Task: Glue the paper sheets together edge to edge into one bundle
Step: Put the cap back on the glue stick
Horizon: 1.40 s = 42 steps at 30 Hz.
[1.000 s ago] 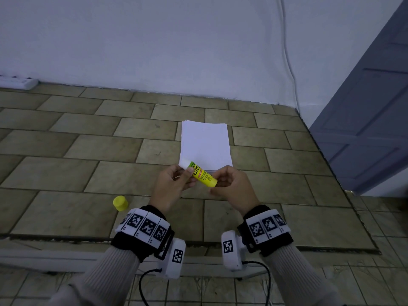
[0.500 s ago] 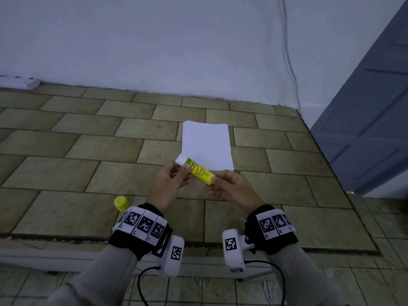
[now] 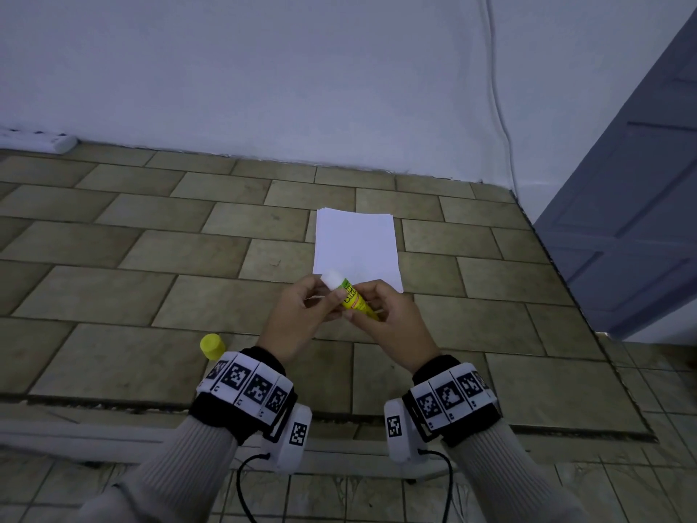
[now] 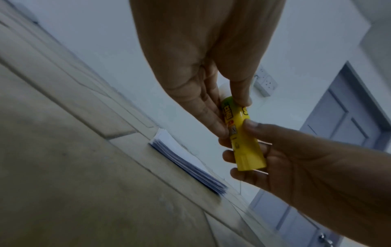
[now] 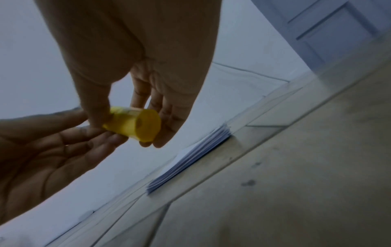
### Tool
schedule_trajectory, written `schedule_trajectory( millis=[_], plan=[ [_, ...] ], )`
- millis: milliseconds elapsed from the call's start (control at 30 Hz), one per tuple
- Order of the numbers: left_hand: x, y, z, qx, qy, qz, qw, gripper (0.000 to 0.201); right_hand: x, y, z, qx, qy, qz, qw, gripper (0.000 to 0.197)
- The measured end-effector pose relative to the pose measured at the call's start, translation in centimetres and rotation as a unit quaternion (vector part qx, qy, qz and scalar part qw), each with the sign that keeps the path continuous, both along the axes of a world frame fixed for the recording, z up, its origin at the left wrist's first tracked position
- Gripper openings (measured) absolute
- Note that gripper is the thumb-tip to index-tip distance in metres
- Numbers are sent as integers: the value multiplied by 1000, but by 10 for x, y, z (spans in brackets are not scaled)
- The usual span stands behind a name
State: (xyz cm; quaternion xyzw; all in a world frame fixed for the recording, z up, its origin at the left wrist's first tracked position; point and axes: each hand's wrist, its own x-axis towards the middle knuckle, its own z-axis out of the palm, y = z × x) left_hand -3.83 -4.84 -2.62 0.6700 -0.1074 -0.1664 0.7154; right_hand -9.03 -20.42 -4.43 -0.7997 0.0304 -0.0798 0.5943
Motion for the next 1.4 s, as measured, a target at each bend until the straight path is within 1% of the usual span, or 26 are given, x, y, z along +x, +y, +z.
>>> schedule_trajectory(
  millis=[67, 100, 133, 200, 267, 333, 367, 400, 433, 500, 567, 600, 633, 667, 700, 733, 800, 833, 900, 967, 1033, 1133, 1200, 1267, 1333, 1400],
  plan=[
    [1, 7, 3, 69, -38, -27, 996, 10, 0, 1, 2, -20, -6, -1, 1000, 26],
    [4, 13, 5, 134, -76, -38, 987, 14, -1, 1, 2, -19, -7, -2, 1000, 25],
    [7, 20, 7, 212, -122, -43, 969, 19, -2, -1, 3, -17, -7, -5, 1000, 24],
    [14, 37, 12, 372, -197, -20, 907, 27, -4, -4, 2, -14, -7, -12, 1000, 23],
    [20, 56, 15, 507, -230, 9, 830, 35, -5, -8, 2, -18, -8, -18, 1000, 23],
    [25, 73, 14, 615, -211, 16, 760, 43, -6, -11, 2, -19, -11, -26, 999, 23],
    [26, 81, 13, 655, -187, 12, 732, 46, -6, -12, 1, -17, -11, -29, 999, 23],
    [27, 88, 13, 684, -163, 6, 711, 50, -6, -13, 1, -16, -10, -30, 999, 23],
    [28, 93, 12, 705, -138, -2, 696, 53, -6, -13, 1, -15, -10, -30, 999, 23],
    [28, 100, 11, 728, -103, -25, 678, 55, -7, -13, 1, -14, -10, -28, 999, 23],
    [27, 105, 11, 737, -93, -48, 668, 47, -7, -13, 0, -17, -8, -25, 999, 23],
    [27, 107, 10, 734, -90, -54, 671, 40, -7, -13, 0, -20, -7, -24, 999, 23],
    [27, 108, 9, 726, -88, -54, 680, 36, -7, -12, -1, -23, -4, -25, 999, 24],
    [28, 109, 8, 709, -92, -49, 698, 33, -7, -11, -2, -24, 0, -26, 999, 24],
    [29, 109, 7, 680, -101, -34, 726, 32, -7, -10, -3, -21, 5, -29, 999, 24],
    [29, 107, 7, 635, -112, -9, 764, 31, -8, -9, -3, -12, 10, -29, 999, 23],
    [29, 98, 8, 499, -132, 46, 856, 26, -8, -4, -4, 11, 21, -27, 999, 22],
    [28, 91, 10, 426, -134, 65, 892, 22, -8, -1, -4, 20, 25, -25, 999, 23],
    [25, 74, 11, 297, -115, 81, 945, 14, -6, 5, -6, 27, 30, -16, 999, 23],
    [21, 58, 10, 165, -59, 81, 981, 6, -6, 11, -8, 24, 33, -9, 999, 22],
    [18, 45, 8, 77, -10, 71, 994, 4, -6, 12, -8, 9, 31, -4, 999, 22],
    [17, 36, 4, 45, 3, 50, 998, 4, -8, 9, -8, -23, 19, 8, 1000, 25],
    [19, 35, 1, 49, -6, 40, 998, 3, -10, 4, -7, -47, 13, 18, 999, 28],
    [21, 34, 0, 75, -18, 13, 997, 6, -12, -1, -6, -76, 2, 26, 997, 31],
    [22, 31, -1, 93, -28, -16, 995, 8, -13, -3, -3, -110, -15, 29, 993, 31],
    [23, 29, 1, 87, -36, -30, 995, 11, -15, -3, -1, -128, -32, 24, 991, 30]
  ],
)
